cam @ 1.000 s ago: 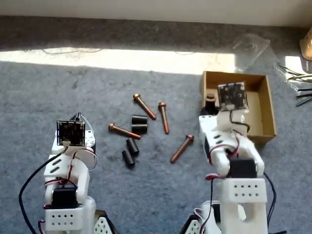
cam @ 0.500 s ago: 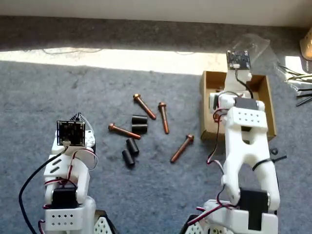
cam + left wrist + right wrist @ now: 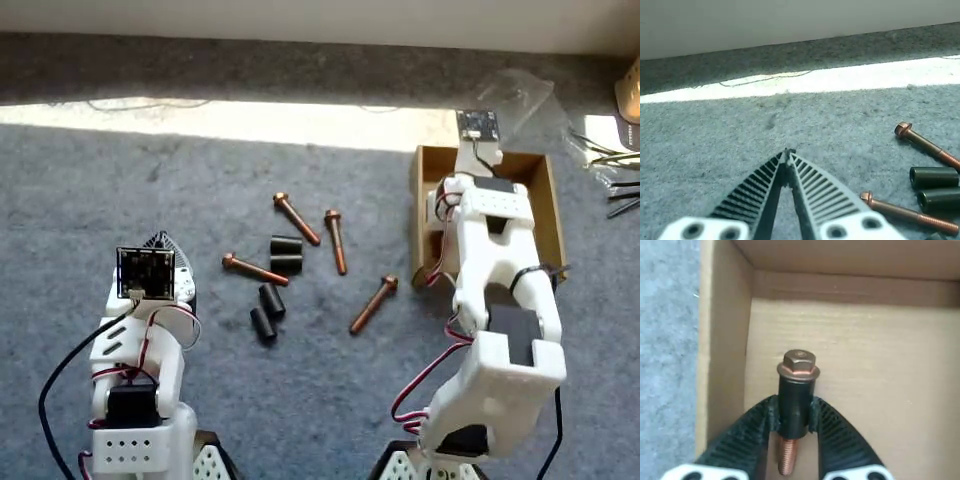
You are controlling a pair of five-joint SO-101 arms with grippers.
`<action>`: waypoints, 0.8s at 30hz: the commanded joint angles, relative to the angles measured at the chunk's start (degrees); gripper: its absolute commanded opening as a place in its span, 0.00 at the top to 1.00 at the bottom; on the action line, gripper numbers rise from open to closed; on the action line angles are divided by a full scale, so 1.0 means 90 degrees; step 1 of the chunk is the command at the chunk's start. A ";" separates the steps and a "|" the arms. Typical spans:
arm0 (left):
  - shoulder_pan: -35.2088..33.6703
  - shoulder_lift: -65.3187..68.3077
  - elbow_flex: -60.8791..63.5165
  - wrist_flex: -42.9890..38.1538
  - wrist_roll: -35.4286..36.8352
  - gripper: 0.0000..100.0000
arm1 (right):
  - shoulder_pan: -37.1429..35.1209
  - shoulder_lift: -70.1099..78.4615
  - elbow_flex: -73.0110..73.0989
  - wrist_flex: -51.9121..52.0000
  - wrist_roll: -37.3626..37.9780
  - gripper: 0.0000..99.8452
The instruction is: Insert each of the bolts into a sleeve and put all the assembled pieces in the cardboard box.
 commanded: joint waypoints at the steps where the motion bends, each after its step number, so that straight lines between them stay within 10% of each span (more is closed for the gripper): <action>1: -0.0073 -0.0034 0.0142 0.0010 -0.0029 0.99 | 0.0024 -0.0103 -0.0386 0.0024 0.0488 0.99; 24: -0.0073 -0.0044 0.0142 0.0225 -0.0029 0.99 | -0.0044 -0.0620 -0.0640 0.0571 0.0713 0.88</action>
